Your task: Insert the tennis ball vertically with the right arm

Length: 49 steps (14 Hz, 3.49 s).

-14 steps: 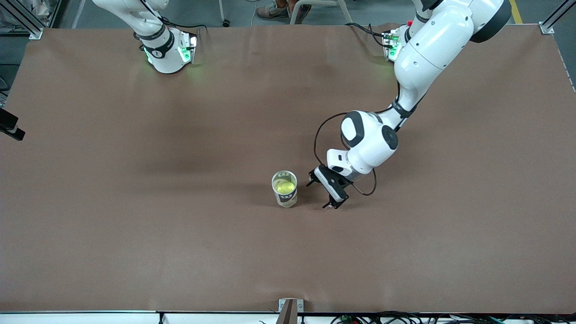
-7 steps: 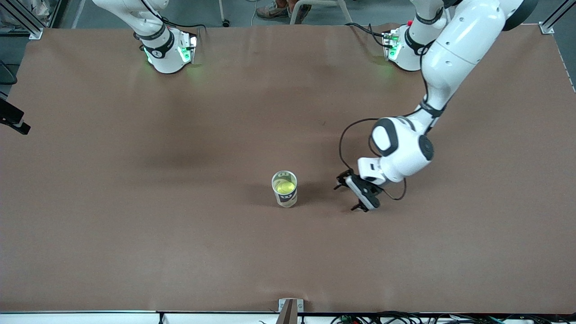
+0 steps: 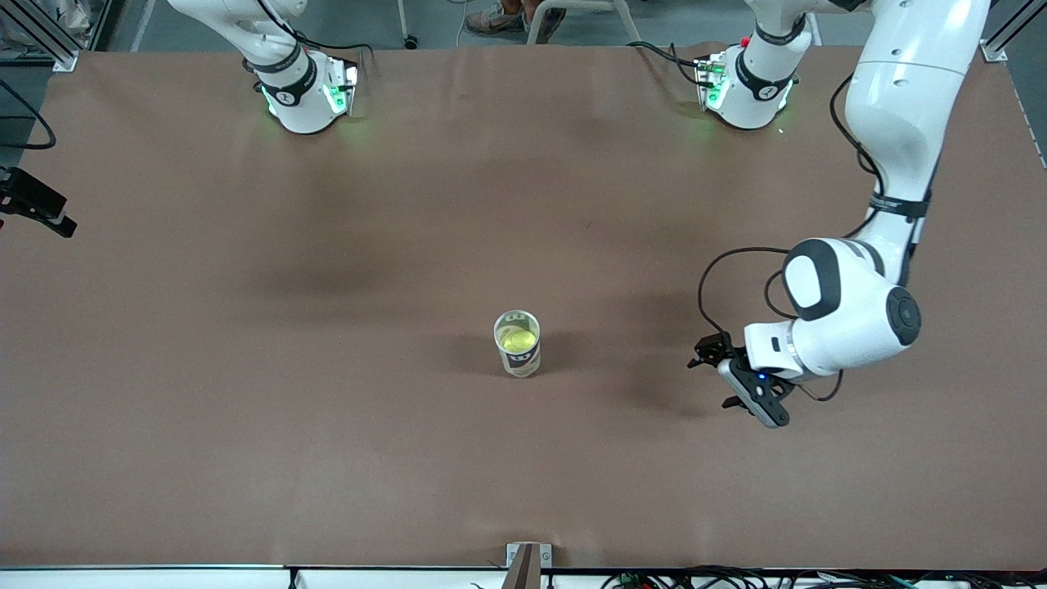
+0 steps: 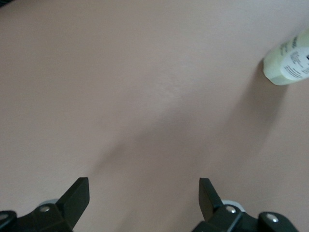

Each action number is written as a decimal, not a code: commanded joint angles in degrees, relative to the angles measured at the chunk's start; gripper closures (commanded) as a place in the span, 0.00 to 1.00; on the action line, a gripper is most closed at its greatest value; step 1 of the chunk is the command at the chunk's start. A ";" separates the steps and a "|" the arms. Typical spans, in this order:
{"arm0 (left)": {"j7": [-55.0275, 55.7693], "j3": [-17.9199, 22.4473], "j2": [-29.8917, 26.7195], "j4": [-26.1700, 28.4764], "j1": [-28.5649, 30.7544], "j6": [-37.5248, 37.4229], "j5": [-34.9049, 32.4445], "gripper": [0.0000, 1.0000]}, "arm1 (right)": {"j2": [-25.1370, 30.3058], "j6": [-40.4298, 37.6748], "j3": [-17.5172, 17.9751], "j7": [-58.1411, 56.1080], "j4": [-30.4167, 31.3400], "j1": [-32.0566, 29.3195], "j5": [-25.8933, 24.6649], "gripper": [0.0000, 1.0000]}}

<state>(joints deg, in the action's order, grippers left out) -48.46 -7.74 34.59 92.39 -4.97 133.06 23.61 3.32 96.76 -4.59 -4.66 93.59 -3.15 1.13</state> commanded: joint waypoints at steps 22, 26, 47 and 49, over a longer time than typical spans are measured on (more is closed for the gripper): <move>46.26 3.26 -26.03 -8.02 5.58 -35.83 -31.78 0.00 | 1.16 -1.66 1.42 0.18 -1.30 -0.45 -1.22 0.00; 52.92 3.26 -32.03 -7.75 5.76 -46.82 -27.23 0.00 | 1.33 -1.40 1.42 1.06 -1.22 -0.19 -1.30 0.00; 55.14 0.62 -42.33 3.77 4.62 -45.08 -23.69 0.00 | 5.64 -2.36 1.33 1.85 4.94 0.43 -1.39 0.00; 53.65 0.62 -41.72 2.19 5.49 -45.69 -23.78 0.00 | 5.64 -2.54 1.33 1.76 4.76 0.34 -1.39 0.00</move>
<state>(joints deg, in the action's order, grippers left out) 7.30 -7.27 -6.55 95.31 -0.28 88.01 0.04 7.74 94.94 -3.39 -3.62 98.03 -3.05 1.02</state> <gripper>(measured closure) 0.000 0.000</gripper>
